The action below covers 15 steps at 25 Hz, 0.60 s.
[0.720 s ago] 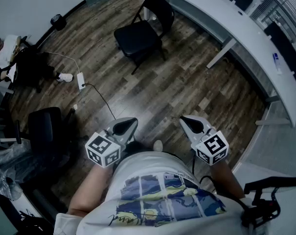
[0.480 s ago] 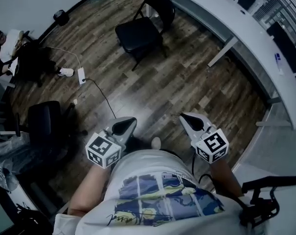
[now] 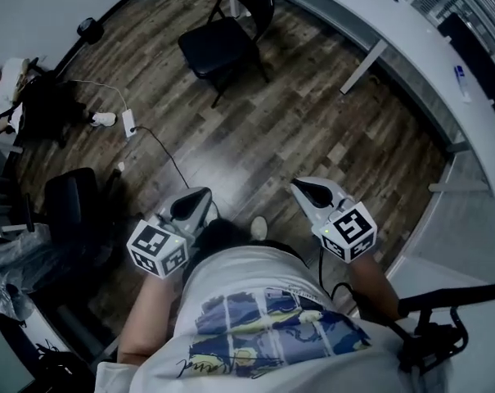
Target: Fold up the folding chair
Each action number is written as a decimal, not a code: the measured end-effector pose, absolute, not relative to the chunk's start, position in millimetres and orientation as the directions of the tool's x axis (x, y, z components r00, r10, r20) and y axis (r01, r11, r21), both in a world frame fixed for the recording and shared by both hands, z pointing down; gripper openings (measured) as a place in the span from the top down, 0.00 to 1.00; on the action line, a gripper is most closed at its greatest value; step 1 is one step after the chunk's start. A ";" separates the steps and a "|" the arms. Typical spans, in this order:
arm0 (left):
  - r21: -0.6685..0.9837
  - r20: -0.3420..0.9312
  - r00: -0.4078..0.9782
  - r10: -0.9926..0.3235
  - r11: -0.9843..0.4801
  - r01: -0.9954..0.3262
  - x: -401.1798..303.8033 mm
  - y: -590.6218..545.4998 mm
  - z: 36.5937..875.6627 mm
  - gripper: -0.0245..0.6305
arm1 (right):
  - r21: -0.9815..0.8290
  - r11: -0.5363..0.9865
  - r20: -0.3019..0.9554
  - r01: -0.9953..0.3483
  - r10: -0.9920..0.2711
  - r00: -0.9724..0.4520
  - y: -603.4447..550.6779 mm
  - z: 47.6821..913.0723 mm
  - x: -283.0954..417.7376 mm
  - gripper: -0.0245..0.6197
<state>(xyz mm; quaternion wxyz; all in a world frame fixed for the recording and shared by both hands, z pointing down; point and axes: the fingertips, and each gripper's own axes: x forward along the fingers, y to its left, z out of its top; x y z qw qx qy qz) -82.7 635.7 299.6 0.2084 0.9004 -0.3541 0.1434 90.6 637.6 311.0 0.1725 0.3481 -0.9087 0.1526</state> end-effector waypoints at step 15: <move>0.328 0.353 0.779 -0.518 -0.711 -0.622 -86.8 593.0 305.0 0.96 | -0.105 0.631 0.429 -0.769 -0.669 -0.607 608.7 300.3 81.5 0.87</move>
